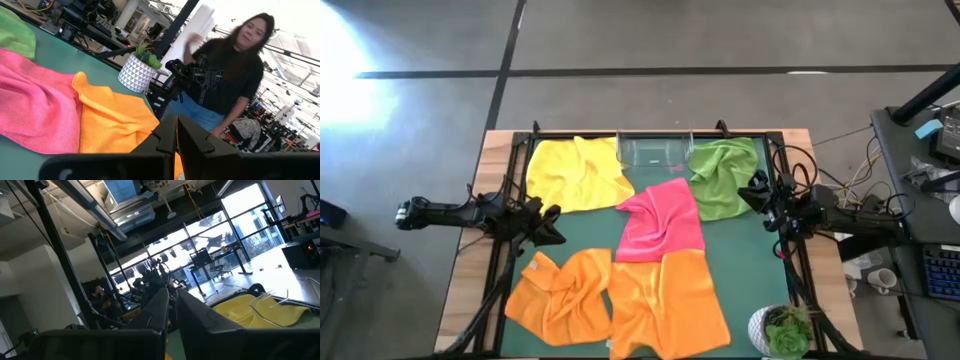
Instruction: Fold microfiber towels
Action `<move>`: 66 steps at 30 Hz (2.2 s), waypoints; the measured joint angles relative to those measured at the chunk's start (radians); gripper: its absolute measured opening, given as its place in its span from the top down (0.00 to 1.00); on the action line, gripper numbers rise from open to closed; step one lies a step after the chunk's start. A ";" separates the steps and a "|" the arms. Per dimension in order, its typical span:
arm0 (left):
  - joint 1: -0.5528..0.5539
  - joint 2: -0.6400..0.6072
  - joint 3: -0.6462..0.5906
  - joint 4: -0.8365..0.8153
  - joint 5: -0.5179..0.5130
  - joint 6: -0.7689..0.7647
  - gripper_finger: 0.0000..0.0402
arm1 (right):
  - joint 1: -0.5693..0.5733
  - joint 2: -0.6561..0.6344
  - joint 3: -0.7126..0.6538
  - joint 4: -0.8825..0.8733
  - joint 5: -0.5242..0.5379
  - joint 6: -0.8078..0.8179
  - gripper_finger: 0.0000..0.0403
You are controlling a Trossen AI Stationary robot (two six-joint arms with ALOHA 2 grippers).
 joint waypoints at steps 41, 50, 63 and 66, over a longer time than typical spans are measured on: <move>0.000 0.000 0.000 0.000 0.000 0.000 1.00 | -0.001 0.000 0.000 0.005 0.000 -0.053 0.93; 0.000 0.000 0.000 0.000 0.000 0.000 1.00 | -0.001 0.001 0.003 0.008 0.001 -0.054 0.93; 0.000 0.000 0.000 0.000 0.000 0.003 1.00 | -0.001 0.001 0.126 0.004 0.013 -0.011 0.93; 0.000 0.000 0.000 0.000 0.000 0.003 1.00 | 0.000 0.001 0.164 0.003 0.060 -0.019 0.93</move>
